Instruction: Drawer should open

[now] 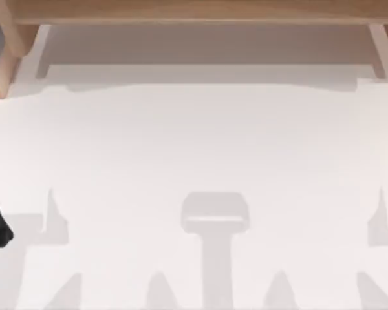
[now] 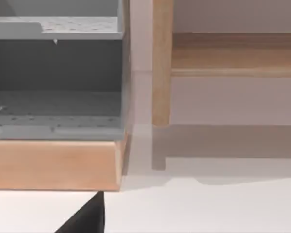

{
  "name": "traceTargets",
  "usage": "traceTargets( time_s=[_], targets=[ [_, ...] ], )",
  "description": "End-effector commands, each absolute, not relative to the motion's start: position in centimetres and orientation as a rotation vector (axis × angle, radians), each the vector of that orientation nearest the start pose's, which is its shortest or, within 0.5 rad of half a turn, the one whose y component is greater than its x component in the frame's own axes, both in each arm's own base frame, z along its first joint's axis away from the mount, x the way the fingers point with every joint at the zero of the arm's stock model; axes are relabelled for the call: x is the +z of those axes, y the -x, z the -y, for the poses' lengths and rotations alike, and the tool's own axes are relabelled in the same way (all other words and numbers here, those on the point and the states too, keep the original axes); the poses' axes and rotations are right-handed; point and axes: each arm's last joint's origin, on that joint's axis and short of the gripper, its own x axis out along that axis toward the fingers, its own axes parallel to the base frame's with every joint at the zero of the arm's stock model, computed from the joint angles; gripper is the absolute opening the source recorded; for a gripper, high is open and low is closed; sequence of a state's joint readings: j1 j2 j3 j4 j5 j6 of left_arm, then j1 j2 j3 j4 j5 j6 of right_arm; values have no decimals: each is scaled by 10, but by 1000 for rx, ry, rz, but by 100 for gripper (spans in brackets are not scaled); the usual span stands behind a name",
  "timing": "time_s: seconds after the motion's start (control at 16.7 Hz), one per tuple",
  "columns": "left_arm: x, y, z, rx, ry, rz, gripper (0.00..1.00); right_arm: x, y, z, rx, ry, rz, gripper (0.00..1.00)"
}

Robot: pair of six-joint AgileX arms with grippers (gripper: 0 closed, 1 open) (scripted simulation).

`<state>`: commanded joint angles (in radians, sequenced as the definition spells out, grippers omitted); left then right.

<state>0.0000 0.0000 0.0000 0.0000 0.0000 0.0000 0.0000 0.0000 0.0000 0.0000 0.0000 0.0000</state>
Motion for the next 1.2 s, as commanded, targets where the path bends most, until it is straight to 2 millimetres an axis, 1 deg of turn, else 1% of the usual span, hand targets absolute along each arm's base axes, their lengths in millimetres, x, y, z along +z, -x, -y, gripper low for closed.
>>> traceTargets(
  time_s=[0.18, 0.36, 0.48, 0.66, 0.84, 1.08, 1.2],
  targets=[
    [160, -106, 1, 0, 0, 0, 100, 163, -106, 2, 1, 0, 8, 100],
    [160, -106, 1, 0, 0, 0, 100, 181, -110, 8, 1, 4, 35, 100],
    [160, -106, 1, 0, 0, 0, 100, 196, -117, 15, -1, 6, 39, 100],
    [160, -106, 1, 0, 0, 0, 100, 217, -135, 31, -6, 6, 25, 100],
    [160, -106, 1, 0, 0, 0, 100, 231, -156, 55, -6, 3, 10, 100],
    [160, -106, 1, 0, 0, 0, 100, 239, -177, 85, -2, -3, -3, 100],
    [160, -106, 1, 0, 0, 0, 100, 241, -181, 93, -1, -1, -1, 100]
  ],
)
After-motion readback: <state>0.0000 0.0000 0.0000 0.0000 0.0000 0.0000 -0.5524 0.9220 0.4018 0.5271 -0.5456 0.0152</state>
